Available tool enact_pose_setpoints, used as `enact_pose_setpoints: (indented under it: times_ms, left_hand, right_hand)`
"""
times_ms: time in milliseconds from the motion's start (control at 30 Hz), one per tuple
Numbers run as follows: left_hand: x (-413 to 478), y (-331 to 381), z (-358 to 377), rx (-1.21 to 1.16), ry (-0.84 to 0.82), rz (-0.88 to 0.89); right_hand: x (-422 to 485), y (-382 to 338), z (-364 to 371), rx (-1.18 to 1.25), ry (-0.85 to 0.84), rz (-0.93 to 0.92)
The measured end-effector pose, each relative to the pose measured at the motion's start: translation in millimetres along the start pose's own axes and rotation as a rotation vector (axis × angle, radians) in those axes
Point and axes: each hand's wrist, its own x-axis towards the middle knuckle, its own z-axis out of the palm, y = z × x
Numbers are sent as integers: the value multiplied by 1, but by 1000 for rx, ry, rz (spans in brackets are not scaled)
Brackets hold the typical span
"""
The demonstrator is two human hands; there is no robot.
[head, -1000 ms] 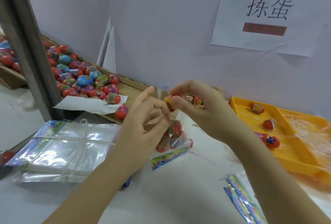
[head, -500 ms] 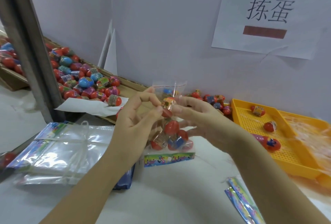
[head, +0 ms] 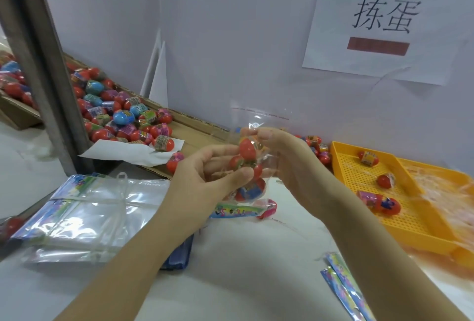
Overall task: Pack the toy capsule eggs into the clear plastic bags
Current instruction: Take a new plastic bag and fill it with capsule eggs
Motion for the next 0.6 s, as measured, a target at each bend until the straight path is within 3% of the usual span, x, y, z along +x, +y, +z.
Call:
enact_pose_setpoints:
  times_ms: [100, 400, 500, 600]
  left_hand:
    - [1, -1, -2, 3, 24, 6]
    - [-2, -1, 1, 20, -49, 34]
    - [-3, 1, 3, 30, -25, 57]
    - [-1, 3, 0, -47, 92, 63]
  right_hand:
    - [-3, -1, 1, -14, -67, -32]
    - [-4, 1, 7, -114, 146, -195]
    - [-4, 0, 2, -135, 16, -174]
    - [-5, 2, -3, -4, -137, -96]
